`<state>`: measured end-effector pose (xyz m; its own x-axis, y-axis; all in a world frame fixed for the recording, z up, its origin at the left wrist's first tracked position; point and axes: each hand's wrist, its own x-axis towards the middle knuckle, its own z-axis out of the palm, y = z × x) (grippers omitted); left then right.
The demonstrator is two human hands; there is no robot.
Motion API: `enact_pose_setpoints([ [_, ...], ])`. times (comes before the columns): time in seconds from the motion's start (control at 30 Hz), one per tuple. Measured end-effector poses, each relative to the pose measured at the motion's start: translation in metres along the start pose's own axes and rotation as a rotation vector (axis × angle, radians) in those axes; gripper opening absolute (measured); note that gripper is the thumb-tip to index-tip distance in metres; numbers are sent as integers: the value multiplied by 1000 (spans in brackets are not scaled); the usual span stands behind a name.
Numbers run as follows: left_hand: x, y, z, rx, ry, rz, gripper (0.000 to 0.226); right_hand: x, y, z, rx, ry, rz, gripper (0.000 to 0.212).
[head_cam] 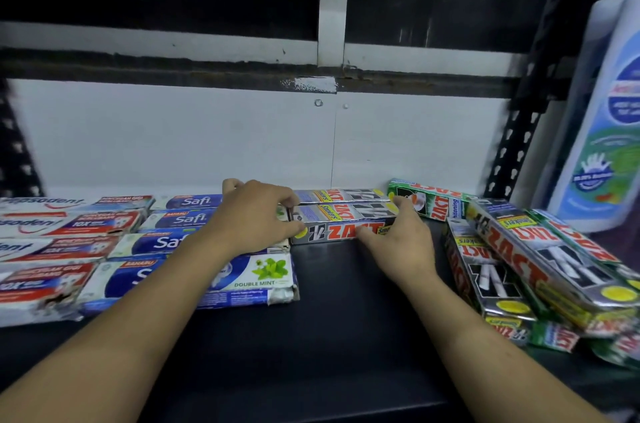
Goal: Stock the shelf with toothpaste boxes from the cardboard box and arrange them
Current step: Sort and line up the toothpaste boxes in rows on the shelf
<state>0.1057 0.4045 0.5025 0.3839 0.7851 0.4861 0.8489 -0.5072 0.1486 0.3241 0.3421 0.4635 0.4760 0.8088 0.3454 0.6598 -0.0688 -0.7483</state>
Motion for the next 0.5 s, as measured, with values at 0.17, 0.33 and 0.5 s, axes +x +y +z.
enact_pose_setpoints([
  [0.17,1,-4,4,-65,9,-23,49,1,0,-1,-2,-4,11,74],
  [0.33,1,-5,5,-102,17,-28,48,1,-2,-2,34,5,50,74],
  [0.5,1,-7,6,-120,16,-34,47,0,-2,-4,45,-5,68,72],
])
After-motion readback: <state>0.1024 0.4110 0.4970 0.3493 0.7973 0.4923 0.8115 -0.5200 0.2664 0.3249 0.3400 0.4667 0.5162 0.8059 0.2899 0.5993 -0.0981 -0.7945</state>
